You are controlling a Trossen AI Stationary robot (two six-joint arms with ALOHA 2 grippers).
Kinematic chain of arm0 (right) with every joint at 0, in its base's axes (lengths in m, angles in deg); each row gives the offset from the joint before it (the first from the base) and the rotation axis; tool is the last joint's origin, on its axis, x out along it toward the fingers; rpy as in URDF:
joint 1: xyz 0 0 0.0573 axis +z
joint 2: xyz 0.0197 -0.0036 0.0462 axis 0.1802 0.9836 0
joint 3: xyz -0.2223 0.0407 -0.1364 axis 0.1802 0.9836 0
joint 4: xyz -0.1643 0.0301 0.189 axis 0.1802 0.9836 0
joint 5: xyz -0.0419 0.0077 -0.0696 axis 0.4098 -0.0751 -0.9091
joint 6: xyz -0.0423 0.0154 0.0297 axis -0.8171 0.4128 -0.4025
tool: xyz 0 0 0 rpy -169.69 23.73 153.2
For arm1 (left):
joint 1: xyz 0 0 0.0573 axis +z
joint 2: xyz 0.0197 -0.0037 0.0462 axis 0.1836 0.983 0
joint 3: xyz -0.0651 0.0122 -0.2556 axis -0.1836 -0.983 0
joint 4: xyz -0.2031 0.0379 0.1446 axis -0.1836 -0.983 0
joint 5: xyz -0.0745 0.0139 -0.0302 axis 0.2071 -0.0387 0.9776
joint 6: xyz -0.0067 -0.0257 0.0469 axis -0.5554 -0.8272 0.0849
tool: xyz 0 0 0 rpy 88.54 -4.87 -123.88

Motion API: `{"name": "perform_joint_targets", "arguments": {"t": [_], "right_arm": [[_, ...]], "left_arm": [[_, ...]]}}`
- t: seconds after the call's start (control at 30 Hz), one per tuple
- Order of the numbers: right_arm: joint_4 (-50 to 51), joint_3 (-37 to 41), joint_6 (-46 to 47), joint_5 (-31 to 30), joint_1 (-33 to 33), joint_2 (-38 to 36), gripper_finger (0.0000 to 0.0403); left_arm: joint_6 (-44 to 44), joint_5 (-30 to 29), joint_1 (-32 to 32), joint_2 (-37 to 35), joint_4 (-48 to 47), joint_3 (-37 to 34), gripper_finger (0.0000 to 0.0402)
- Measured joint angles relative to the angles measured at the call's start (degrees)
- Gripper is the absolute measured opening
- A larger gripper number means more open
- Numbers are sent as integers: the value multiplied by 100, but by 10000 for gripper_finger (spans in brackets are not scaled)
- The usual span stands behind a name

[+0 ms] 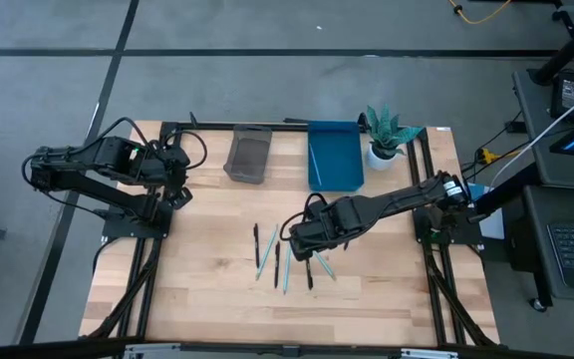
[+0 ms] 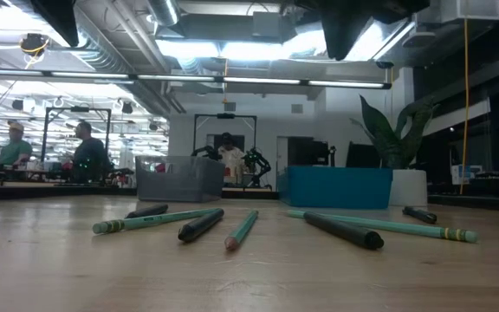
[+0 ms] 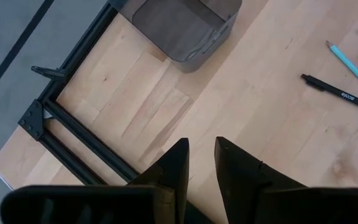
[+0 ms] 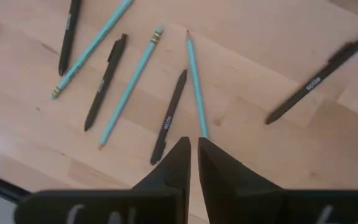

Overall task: Sort pens & pencils
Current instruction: Put the right light blue pencil into the blue bin

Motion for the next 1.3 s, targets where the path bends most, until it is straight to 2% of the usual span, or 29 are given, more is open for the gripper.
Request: {"name": "perform_joint_targets", "arguments": {"t": [0.23, 0.57, 1.0, 1.3], "right_arm": [[86, 2, -344, 386, -4, 13, 32], [-143, 585, -350, 397, 0, 22, 36], [-407, 881, -1640, 513, 92, 20, 113], [-402, 881, -2145, 502, 92, 20, 114]], "left_arm": [[-8, 0, 0, 0, 0, 0, 73], [-27, -2, 2, 0, 4, 0, 73], [-26, -4, 0, -1, 5, 0, 73], [-26, -4, 0, 0, 5, 0, 73]]}}
